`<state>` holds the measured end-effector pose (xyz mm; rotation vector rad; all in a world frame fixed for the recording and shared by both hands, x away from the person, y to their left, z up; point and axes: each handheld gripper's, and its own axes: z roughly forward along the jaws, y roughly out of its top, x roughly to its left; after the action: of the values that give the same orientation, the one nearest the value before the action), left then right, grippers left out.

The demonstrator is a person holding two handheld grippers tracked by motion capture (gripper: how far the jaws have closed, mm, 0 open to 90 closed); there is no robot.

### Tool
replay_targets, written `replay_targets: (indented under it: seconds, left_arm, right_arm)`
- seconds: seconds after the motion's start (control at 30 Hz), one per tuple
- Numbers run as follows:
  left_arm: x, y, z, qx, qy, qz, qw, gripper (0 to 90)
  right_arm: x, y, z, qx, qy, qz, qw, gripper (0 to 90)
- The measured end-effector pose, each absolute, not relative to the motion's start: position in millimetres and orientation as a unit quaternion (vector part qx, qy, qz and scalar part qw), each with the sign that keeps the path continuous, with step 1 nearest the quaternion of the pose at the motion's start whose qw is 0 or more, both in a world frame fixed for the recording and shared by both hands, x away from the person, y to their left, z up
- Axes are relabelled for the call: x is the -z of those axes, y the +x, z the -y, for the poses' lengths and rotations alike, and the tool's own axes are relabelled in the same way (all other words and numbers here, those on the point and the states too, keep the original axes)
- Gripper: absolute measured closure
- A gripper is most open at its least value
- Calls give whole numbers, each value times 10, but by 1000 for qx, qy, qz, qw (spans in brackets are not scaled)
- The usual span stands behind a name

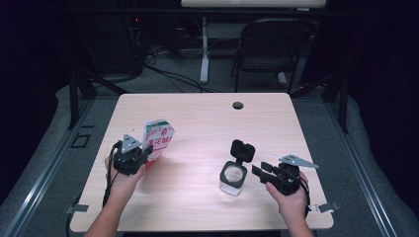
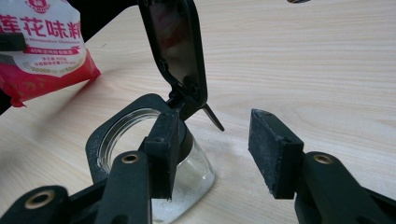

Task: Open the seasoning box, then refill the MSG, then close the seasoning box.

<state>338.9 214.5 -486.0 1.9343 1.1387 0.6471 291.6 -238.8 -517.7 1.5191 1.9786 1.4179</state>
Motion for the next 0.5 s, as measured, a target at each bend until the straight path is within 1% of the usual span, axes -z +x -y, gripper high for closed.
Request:
replay_targets:
  seconds: [0.17, 0.5]
  left_arm:
    - [4779, 3377, -2211, -271, 754, -451, 392, 900]
    - [4701, 3344, -2205, -270, 751, -445, 405, 900]
  right_arm:
    - [5174, 2916, 2388, -490, 524, -683, 136, 533]
    - [5168, 2912, 2395, -494, 523, -680, 140, 534]
